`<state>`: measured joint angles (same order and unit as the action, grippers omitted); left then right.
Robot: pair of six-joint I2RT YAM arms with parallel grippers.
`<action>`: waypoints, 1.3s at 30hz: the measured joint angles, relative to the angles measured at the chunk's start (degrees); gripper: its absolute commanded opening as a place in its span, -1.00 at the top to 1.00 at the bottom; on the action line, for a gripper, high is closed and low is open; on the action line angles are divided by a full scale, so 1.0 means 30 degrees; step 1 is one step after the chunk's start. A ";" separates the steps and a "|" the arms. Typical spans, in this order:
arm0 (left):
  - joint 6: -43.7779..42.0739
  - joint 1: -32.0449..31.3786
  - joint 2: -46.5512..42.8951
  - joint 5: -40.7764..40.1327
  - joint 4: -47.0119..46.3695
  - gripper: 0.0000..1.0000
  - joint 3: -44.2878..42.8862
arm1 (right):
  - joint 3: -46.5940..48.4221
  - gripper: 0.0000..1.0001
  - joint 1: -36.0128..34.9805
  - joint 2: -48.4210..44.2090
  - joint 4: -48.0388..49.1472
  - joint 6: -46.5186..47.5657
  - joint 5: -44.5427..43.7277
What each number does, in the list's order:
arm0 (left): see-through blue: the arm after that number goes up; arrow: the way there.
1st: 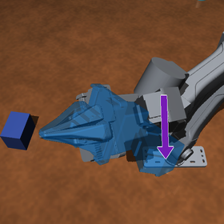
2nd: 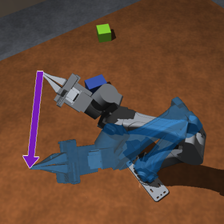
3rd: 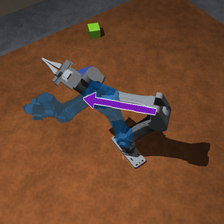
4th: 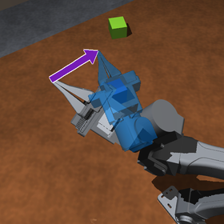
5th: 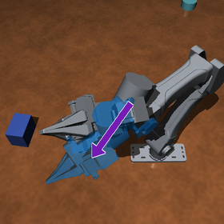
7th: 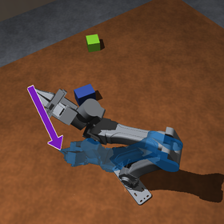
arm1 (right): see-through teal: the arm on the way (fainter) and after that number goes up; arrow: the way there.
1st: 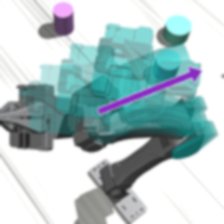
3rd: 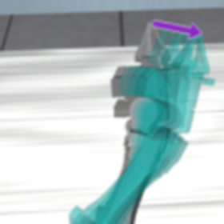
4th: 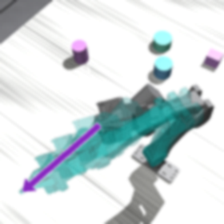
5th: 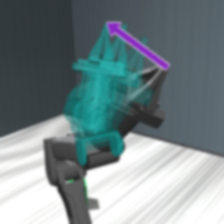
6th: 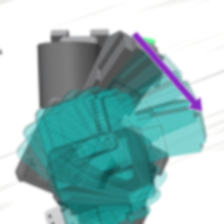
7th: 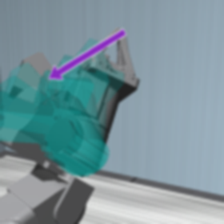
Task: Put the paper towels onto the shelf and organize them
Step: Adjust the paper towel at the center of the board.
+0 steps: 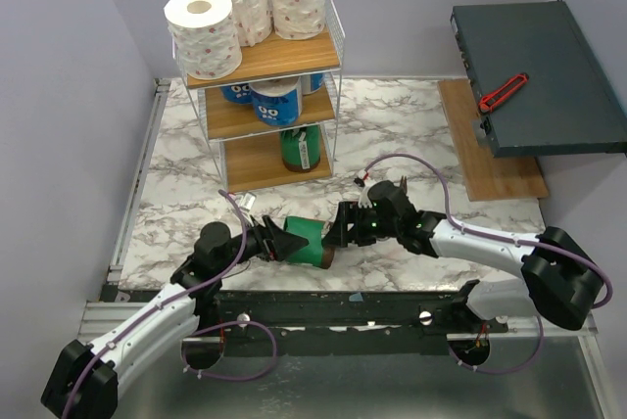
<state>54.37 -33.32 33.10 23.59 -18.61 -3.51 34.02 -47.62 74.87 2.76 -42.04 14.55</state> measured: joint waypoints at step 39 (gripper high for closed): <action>-0.5610 -0.5034 0.5238 -0.3781 0.8349 -0.37 -0.8604 | -0.1530 -0.75 0.0036 -0.6266 -0.3861 -0.0903 -0.4218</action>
<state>37.54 -48.42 48.82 12.25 6.44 -29.32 29.43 -47.51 56.07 -8.82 -44.75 1.89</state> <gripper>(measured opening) 0.683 0.870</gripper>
